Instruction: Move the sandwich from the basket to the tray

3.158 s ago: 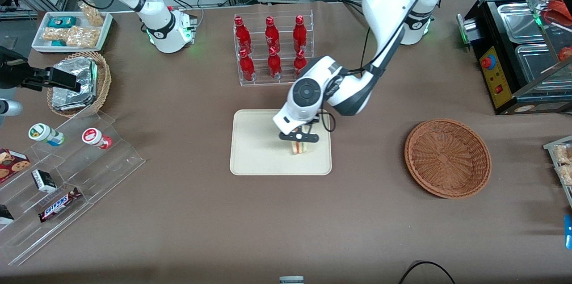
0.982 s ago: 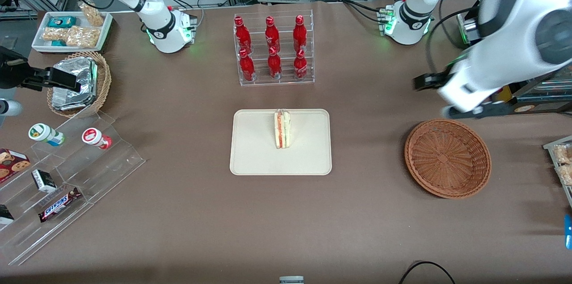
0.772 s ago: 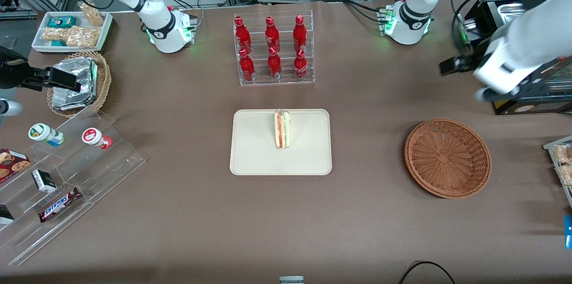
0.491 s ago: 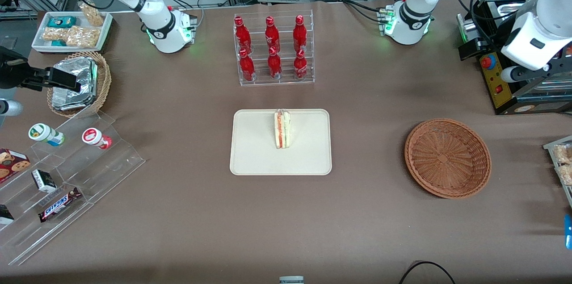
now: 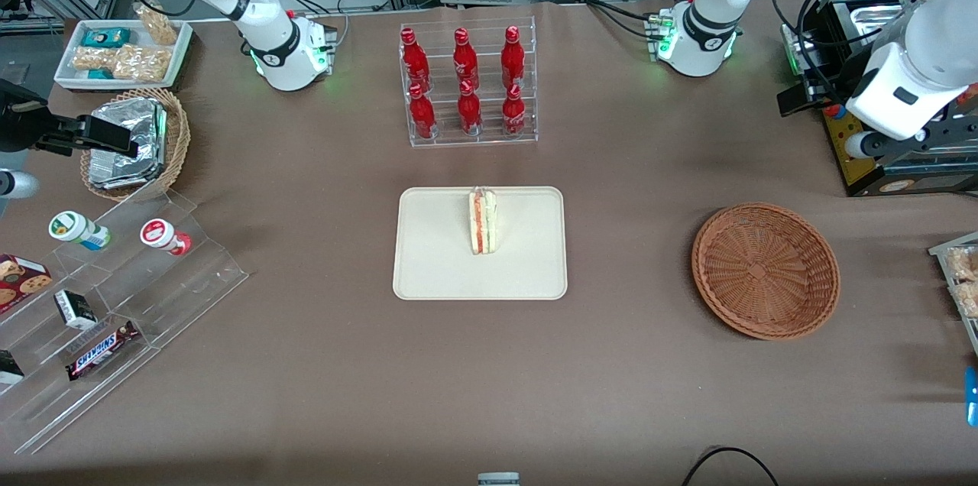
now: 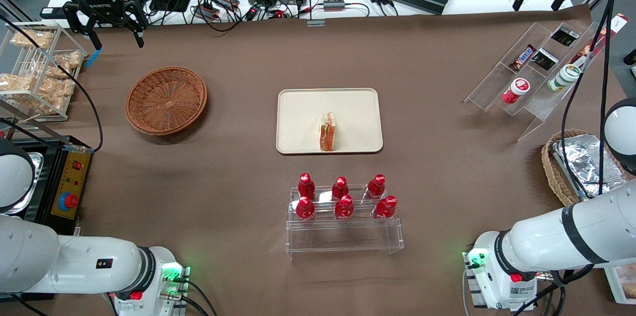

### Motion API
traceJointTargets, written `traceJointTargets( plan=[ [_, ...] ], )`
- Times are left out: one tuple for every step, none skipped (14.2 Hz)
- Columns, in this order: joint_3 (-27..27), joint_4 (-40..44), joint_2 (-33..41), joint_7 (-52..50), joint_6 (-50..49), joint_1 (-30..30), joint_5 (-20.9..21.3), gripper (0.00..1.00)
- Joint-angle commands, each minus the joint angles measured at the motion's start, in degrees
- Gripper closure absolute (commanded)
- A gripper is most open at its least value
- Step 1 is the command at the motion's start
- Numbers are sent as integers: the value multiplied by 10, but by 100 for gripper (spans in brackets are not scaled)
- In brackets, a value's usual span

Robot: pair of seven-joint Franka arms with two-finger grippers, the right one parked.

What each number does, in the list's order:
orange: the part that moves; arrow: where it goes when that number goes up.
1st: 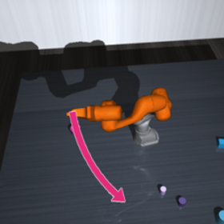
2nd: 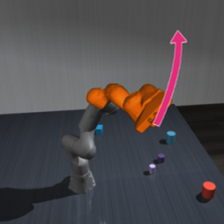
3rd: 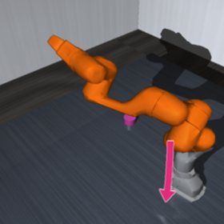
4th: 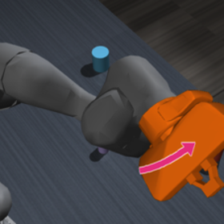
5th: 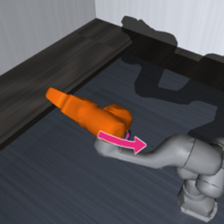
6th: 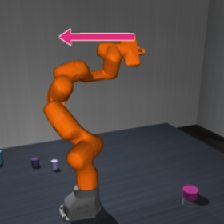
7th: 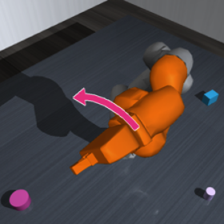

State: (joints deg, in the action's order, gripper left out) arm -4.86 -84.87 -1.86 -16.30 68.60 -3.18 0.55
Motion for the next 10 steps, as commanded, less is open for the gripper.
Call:
traceJointTargets(
  plan=[
    [-8, 11, 4, 6, -7, 12, 1, 0],
    [-14, 12, 0, 4, -21, 22, 2, 0],
    [-42, 2, 7, 8, -37, 48, 7, 0],
    [-87, -3, 10, 7, -27, 98, 9, 0],
    [-127, -6, 11, 7, -16, 138, 10, 0],
    [-141, -12, 11, 7, -9, 155, 12, 0],
    [-141, -21, 13, 7, 3, 155, 14, 0],
    [-140, -28, 14, 7, 20, 155, 14, 0],
    [-140, -28, 13, 7, 28, 155, 13, 0],
    [-139, -23, 11, 7, 29, 156, 11, 0]
  ],
)
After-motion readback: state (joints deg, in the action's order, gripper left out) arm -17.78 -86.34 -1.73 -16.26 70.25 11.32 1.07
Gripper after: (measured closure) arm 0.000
